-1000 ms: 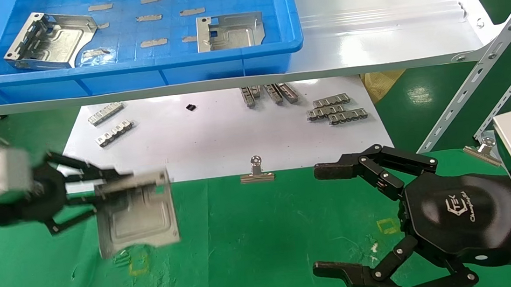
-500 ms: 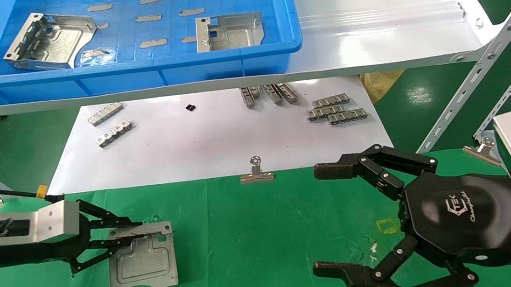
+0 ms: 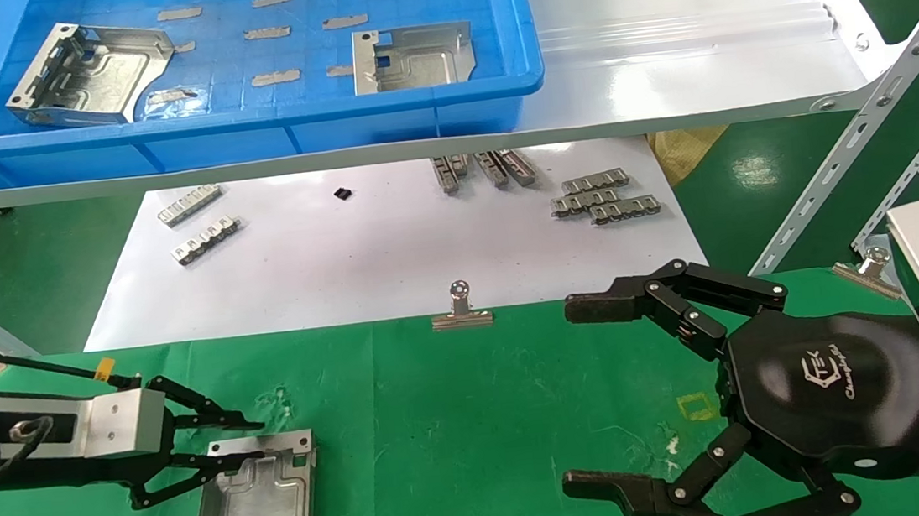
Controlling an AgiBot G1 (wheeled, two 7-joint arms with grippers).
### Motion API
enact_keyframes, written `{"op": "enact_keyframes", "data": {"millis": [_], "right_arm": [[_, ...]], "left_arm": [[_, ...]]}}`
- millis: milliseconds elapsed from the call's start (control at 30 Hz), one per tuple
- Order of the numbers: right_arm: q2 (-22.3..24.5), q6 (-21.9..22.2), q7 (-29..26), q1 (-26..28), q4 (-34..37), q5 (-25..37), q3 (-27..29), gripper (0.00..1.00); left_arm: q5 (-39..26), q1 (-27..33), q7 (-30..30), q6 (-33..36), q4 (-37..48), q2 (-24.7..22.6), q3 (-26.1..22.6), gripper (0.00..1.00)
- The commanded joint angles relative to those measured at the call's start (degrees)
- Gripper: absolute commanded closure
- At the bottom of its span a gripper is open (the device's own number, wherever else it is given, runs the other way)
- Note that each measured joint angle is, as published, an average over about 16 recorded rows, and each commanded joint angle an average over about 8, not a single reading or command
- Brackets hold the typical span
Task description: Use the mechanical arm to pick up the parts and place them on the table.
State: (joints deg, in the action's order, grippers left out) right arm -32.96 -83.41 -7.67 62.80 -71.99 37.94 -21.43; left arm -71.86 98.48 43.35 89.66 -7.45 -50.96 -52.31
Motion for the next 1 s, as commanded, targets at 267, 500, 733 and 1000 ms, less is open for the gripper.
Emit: {"op": "enact_keyframes", "data": {"millis": [267,500,733,1000], "right_arm": [[0.0,0.0,0.0,0.0,0.0,0.0,0.0,0.0],[0.0,0.01,0.0,0.0,0.0,-0.01,0.0,0.0],[0.01,0.02,0.01,-0.01,0.02,-0.02,0.0,0.0],[0.01,0.02,0.01,-0.01,0.02,-0.01,0.0,0.0]], "left_arm": [[2.4,0.72,0.44,0.35,3.49,-0.09,1.34,0.0],[5.0,0.35,-4.14,0.59,5.91,-0.04,2.87,0.0],[6.62,0.13,-6.07,0.57,7.27,-0.1,3.87,0.0],[6.25,-0.12,-5.82,0.52,6.3,0.02,3.77,0.0]]}}
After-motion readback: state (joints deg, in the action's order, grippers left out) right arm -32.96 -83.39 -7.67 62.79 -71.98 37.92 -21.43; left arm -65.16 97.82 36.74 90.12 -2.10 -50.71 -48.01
